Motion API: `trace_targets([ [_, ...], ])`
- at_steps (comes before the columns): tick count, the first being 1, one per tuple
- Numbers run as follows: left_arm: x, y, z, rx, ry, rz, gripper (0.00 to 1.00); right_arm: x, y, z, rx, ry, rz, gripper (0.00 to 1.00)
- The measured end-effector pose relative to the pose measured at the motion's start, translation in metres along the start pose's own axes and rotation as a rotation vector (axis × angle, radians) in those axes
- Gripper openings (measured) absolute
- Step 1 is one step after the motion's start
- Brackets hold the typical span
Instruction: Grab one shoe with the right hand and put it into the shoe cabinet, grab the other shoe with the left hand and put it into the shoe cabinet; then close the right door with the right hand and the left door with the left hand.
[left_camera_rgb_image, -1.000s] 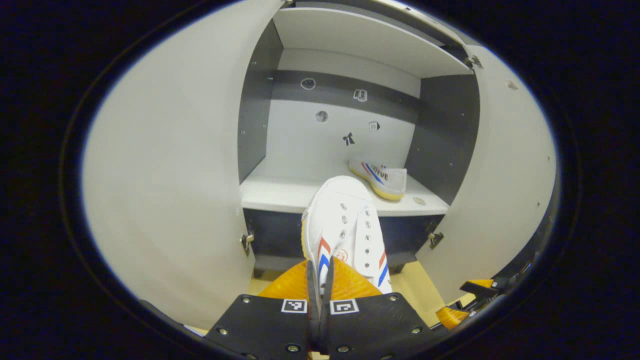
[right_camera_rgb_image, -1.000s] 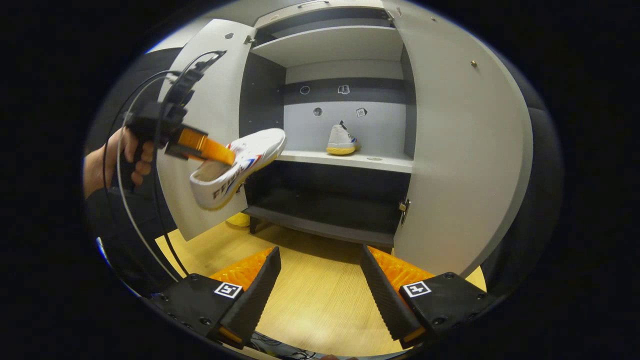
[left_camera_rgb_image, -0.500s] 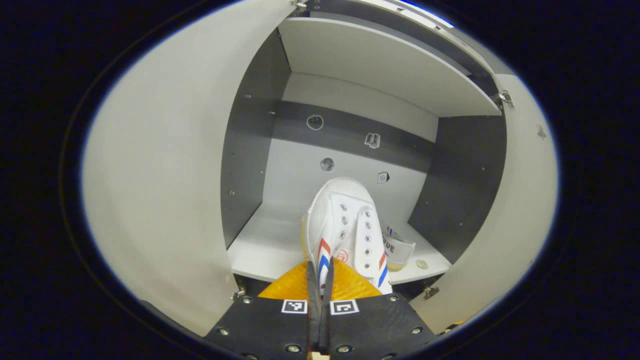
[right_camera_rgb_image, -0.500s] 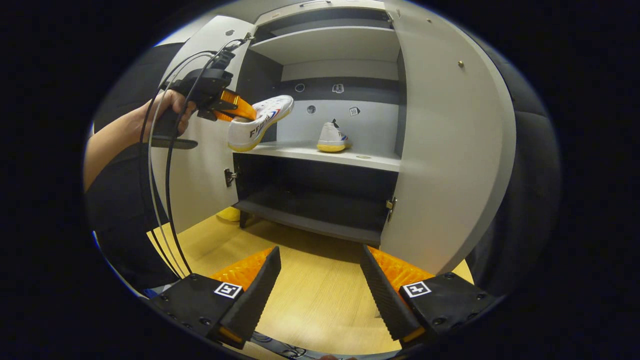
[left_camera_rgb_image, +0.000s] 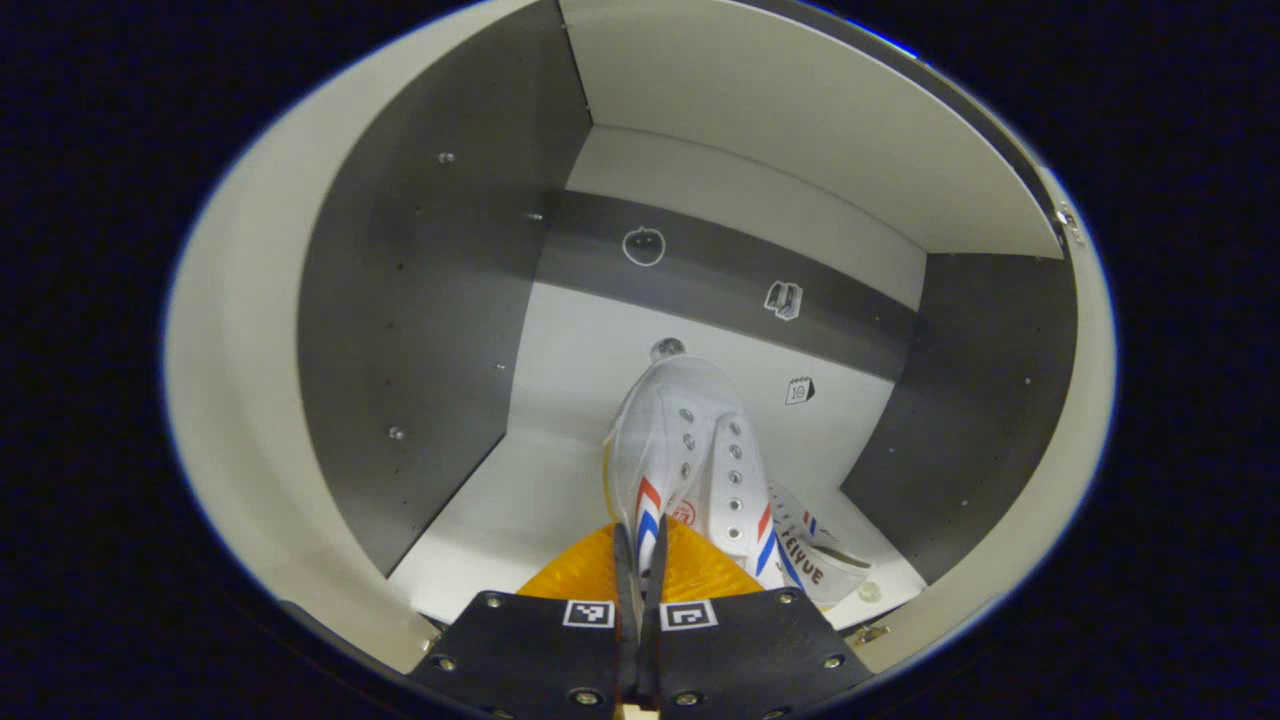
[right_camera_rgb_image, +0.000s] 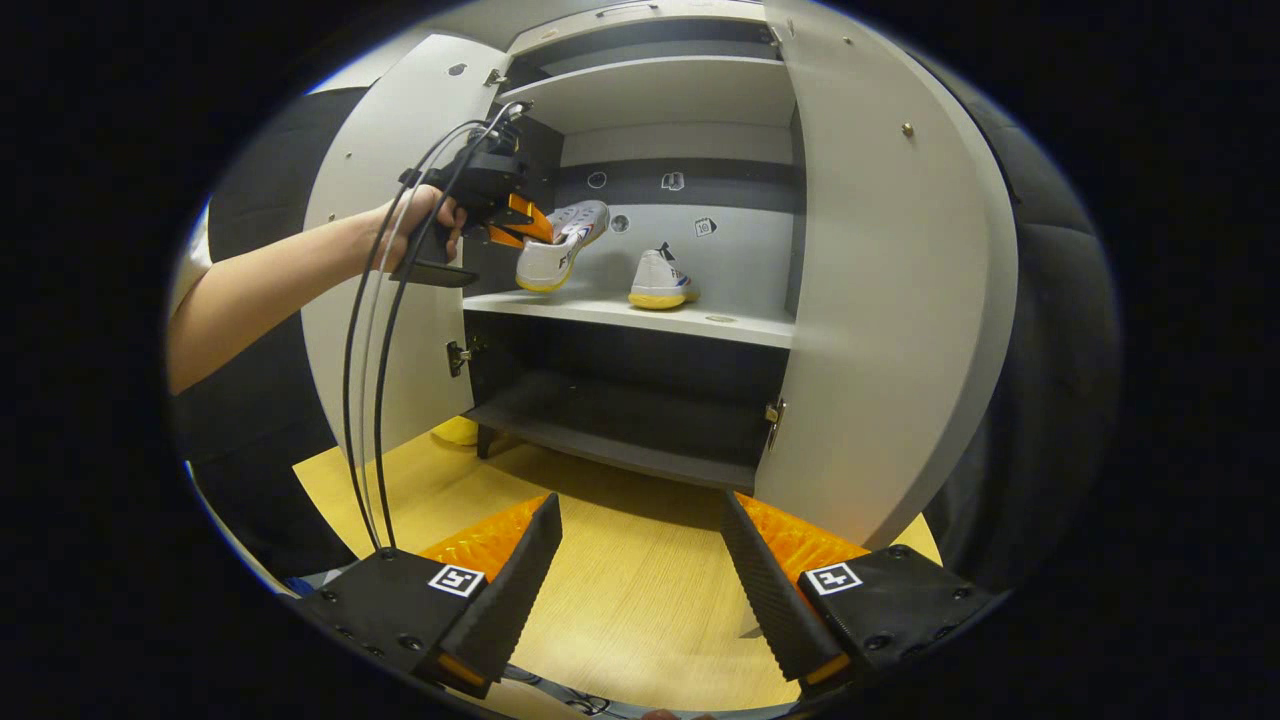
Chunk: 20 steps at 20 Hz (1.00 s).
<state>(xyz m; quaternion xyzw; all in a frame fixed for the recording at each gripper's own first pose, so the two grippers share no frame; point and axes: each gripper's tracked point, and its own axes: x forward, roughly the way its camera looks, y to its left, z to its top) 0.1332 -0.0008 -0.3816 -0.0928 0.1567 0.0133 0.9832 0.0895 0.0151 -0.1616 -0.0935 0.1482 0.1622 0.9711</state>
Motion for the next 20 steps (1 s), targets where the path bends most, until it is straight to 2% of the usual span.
trace_targets([
  [3, 0.0, -0.001, 0.001, 0.002, 0.034, -0.009, 0.01, 0.0, 0.001, 0.001, 0.004, 0.005, 0.001, 0.97],
  [4, 0.0, 0.0, 0.0, -0.018, 0.049, -0.012, 0.0, 0.0, 0.001, 0.001, -0.001, 0.002, 0.003, 1.0],
  [8, 0.001, 0.0, -0.001, -0.06, 0.092, -0.009, 0.01, 0.0, 0.0, 0.002, -0.024, -0.015, 0.008, 1.0],
  [14, 0.002, -0.005, -0.005, -0.004, 0.128, -0.022, 0.01, 0.0, 0.0, -0.001, 0.027, 0.004, -0.007, 0.97],
  [15, 0.0, -0.007, -0.003, -0.004, 0.12, -0.025, 0.12, -0.001, 0.0, -0.001, 0.032, 0.007, -0.011, 1.0],
  [18, -0.009, -0.009, 0.024, 0.068, 0.031, -0.01, 0.13, -0.004, -0.005, 0.004, 0.015, -0.021, -0.042, 1.0],
  [20, -0.028, -0.011, 0.032, 0.131, 0.006, -0.003, 0.55, -0.006, -0.008, 0.006, 0.022, -0.028, -0.07, 1.0],
])
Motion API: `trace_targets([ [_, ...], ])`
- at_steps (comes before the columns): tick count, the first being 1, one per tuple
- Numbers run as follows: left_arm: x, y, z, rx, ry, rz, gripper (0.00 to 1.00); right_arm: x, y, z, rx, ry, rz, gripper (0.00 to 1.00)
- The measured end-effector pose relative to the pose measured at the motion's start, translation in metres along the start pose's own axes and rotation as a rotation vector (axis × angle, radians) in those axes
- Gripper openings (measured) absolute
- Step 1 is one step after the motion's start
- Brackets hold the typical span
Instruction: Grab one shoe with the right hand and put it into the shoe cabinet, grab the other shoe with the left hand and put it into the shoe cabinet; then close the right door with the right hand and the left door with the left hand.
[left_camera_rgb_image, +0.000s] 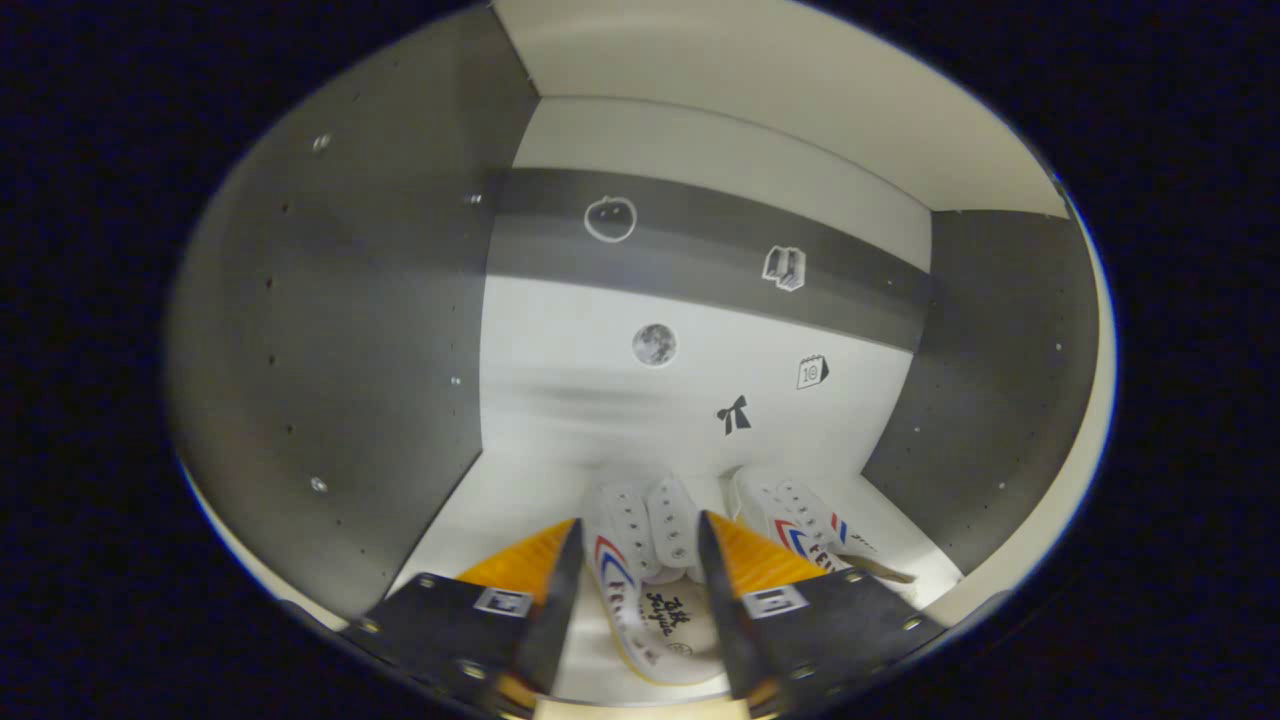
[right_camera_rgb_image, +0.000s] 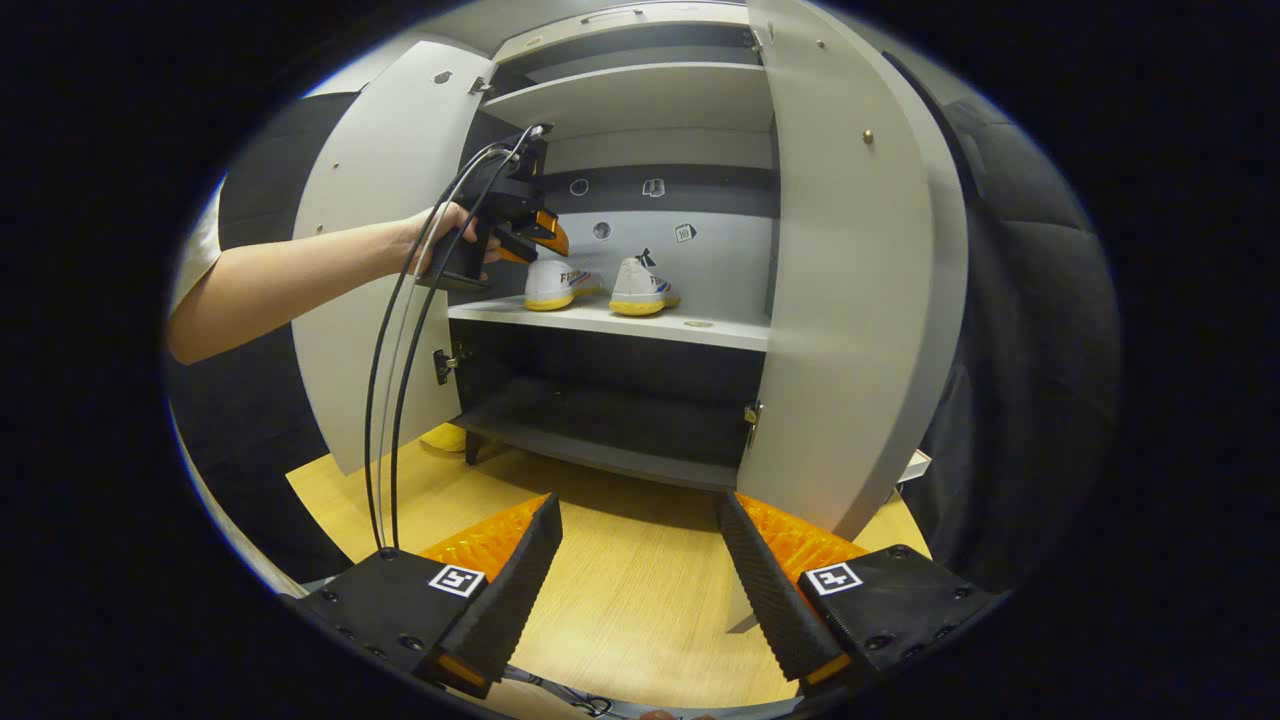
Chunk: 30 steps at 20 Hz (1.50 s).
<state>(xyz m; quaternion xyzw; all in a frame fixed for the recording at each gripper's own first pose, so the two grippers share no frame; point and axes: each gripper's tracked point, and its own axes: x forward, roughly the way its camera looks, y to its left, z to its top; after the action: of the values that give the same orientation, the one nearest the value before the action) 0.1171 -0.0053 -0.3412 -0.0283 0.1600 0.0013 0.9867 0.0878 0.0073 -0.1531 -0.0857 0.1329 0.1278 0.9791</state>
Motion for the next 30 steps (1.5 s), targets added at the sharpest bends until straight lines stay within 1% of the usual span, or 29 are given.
trace_targets([
  [2, -0.026, 0.001, 0.006, 0.085, -0.031, 0.038, 0.98, -0.002, -0.001, -0.002, 0.035, 0.007, -0.022, 1.0],
  [3, -0.041, -0.003, 0.01, 0.122, -0.059, 0.039, 0.98, -0.004, -0.002, -0.002, 0.054, 0.009, -0.032, 1.0],
  [4, -0.06, -0.011, 0.013, 0.152, -0.091, 0.028, 0.98, -0.005, -0.001, -0.003, 0.07, 0.01, -0.04, 0.97],
  [5, -0.081, -0.018, 0.016, 0.174, -0.134, 0.025, 0.98, -0.007, -0.001, -0.002, 0.081, 0.008, -0.048, 1.0],
  [6, -0.103, -0.024, 0.021, 0.192, -0.182, 0.022, 0.97, -0.008, -0.002, -0.002, 0.082, 0.007, -0.059, 1.0],
  [7, -0.124, -0.029, 0.022, 0.208, -0.228, 0.011, 0.97, -0.01, -0.003, -0.001, 0.077, 0.01, -0.071, 0.96],
  [8, -0.146, -0.035, 0.021, 0.213, -0.269, 0.001, 0.97, -0.014, -0.004, -0.001, 0.074, 0.013, -0.079, 1.0],
  [10, -0.189, -0.047, 0.021, 0.218, -0.326, -0.03, 0.97, -0.021, -0.005, 0.003, 0.08, 0.011, -0.085, 1.0],
  [12, -0.229, -0.052, 0.016, 0.225, -0.353, -0.034, 0.98, -0.025, -0.005, 0.007, 0.09, 0.007, -0.093, 1.0],
  [13, -0.246, -0.053, 0.015, 0.224, -0.361, -0.036, 0.98, -0.027, -0.007, 0.01, 0.09, 0.002, -0.103, 0.96],
  [14, -0.264, -0.056, 0.01, 0.216, -0.358, -0.043, 0.97, -0.03, -0.008, 0.013, 0.089, -0.005, -0.116, 1.0],
  [17, -0.315, -0.056, -0.007, 0.178, -0.338, -0.07, 0.98, -0.038, -0.013, 0.024, 0.1, -0.036, -0.153, 1.0],
  [20, -0.356, -0.043, -0.027, 0.182, -0.32, -0.039, 0.97, -0.053, -0.014, 0.033, 0.131, -0.056, -0.188, 1.0],
  [21, -0.368, -0.041, -0.037, 0.171, -0.302, -0.035, 0.97, -0.059, -0.015, 0.035, 0.143, -0.059, -0.199, 0.96],
  [22, -0.376, -0.04, -0.048, 0.154, -0.286, -0.039, 0.97, -0.067, -0.017, 0.037, 0.148, -0.063, -0.212, 1.0],
  [23, -0.384, -0.038, -0.058, 0.145, -0.28, -0.042, 0.98, -0.074, -0.022, 0.04, 0.145, -0.067, -0.231, 1.0],
  [24, -0.393, -0.034, -0.068, 0.147, -0.275, -0.033, 0.97, -0.084, -0.03, 0.043, 0.139, -0.073, -0.256, 1.0],
  [25, -0.399, -0.031, -0.079, 0.159, -0.261, -0.02, 0.97, -0.094, -0.039, 0.048, 0.142, -0.083, -0.283, 0.96],
  [26, -0.405, -0.029, -0.093, 0.167, -0.237, -0.013, 0.97, -0.104, -0.047, 0.053, 0.152, -0.095, -0.307, 0.96],
  [27, -0.408, -0.03, -0.103, 0.164, -0.214, -0.018, 0.98, -0.112, -0.058, 0.059, 0.161, -0.105, -0.33, 0.96],
  [28, -0.411, -0.032, -0.111, 0.151, -0.195, -0.024, 0.98, -0.119, -0.069, 0.064, 0.162, -0.119, -0.358, 1.0],
  [29, -0.415, -0.035, -0.118, 0.135, -0.182, -0.032, 0.98, -0.126, -0.083, 0.071, 0.158, -0.137, -0.391, 0.96],
  [30, -0.419, -0.036, -0.124, 0.122, -0.167, -0.036, 0.97, -0.131, -0.097, 0.078, 0.15, -0.157, -0.42, 0.96],
])
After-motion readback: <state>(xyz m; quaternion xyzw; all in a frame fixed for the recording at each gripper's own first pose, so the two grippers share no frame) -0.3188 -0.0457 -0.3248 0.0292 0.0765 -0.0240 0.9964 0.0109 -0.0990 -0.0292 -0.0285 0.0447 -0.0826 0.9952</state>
